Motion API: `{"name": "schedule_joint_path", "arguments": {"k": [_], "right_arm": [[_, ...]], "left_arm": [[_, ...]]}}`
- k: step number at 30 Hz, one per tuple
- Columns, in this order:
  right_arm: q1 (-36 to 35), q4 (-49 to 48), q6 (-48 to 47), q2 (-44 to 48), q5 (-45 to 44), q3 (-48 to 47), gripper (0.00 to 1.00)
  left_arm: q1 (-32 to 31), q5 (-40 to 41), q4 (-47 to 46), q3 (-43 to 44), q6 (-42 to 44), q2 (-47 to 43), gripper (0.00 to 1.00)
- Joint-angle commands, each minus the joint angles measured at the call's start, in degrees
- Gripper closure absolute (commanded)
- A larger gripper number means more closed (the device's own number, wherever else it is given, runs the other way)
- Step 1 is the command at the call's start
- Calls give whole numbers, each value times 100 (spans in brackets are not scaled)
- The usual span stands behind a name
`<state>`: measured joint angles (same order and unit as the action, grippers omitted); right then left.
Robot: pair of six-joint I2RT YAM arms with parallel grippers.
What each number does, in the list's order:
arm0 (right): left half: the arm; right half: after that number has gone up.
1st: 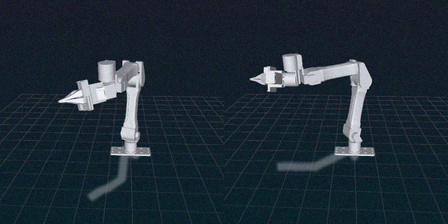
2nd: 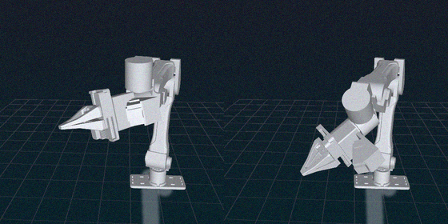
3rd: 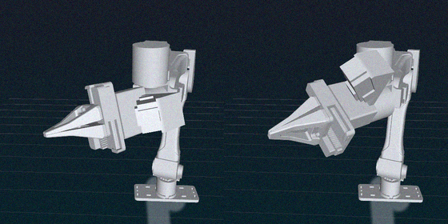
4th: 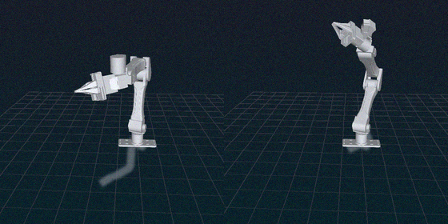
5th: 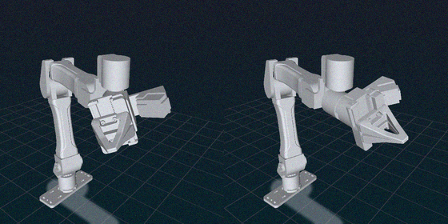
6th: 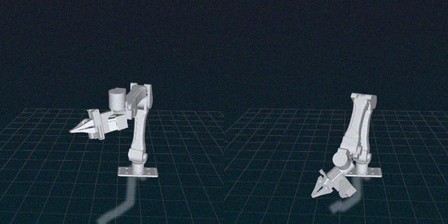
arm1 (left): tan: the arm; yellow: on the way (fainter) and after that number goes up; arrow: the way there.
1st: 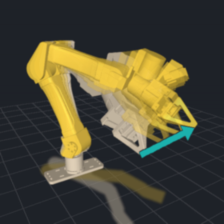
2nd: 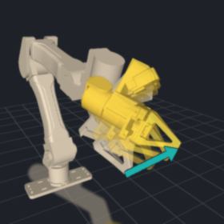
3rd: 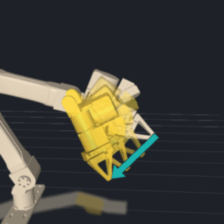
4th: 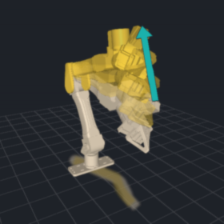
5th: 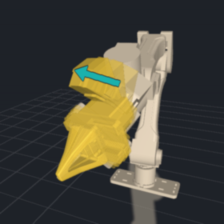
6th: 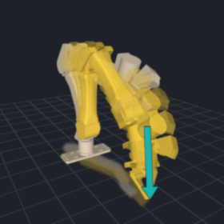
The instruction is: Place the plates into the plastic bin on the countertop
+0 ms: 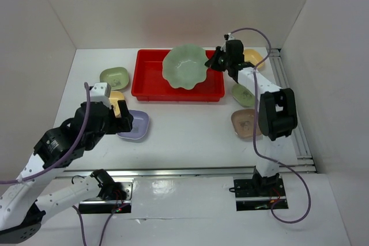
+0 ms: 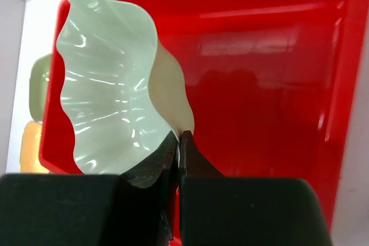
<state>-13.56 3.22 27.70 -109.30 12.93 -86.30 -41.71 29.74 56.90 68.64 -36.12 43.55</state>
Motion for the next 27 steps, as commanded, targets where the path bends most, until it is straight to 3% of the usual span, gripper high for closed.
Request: {"name": "schedule_joint_path", "arguments": {"k": [1,10,13,15,16,17,19,22,24,25,27], "right_arm": [[20,-673,305,-336,763,-335,100],[-155,-700,367,-1040,984,-817,100],[-155,-517,367,-1286,1044,-1037,91],[-155,-271,289,-1497,1045,-1388,76],[-155,-209,288,-1550,1045,-1494,57],[-155,-156,288,-1551,1045,-1669,46],[-155,-68,227,-1665,1045,-1828,42],[-155,195,174,-1665,1045,-2145,26],[-155,336,121,-1665,992,-2285,14],[-155,337,43,-1448,931,-2338,0],[-155,398,-115,-1131,598,-2191,0]], "left_arm": [[5,-64,-346,-166,105,-31,0],[5,-170,-522,-491,158,-31,0],[5,-170,-575,-597,158,-31,0],[5,-223,-627,-658,158,-31,0],[5,-223,-628,-659,158,-31,0],[5,-223,-628,-720,158,-31,0],[5,-275,-628,-790,158,-31,0],[5,-275,-689,-861,158,-92,0],[5,-275,-689,-861,105,-92,0],[5,-275,-689,-861,105,-92,0],[5,-328,-742,-913,105,-92,0]]}}
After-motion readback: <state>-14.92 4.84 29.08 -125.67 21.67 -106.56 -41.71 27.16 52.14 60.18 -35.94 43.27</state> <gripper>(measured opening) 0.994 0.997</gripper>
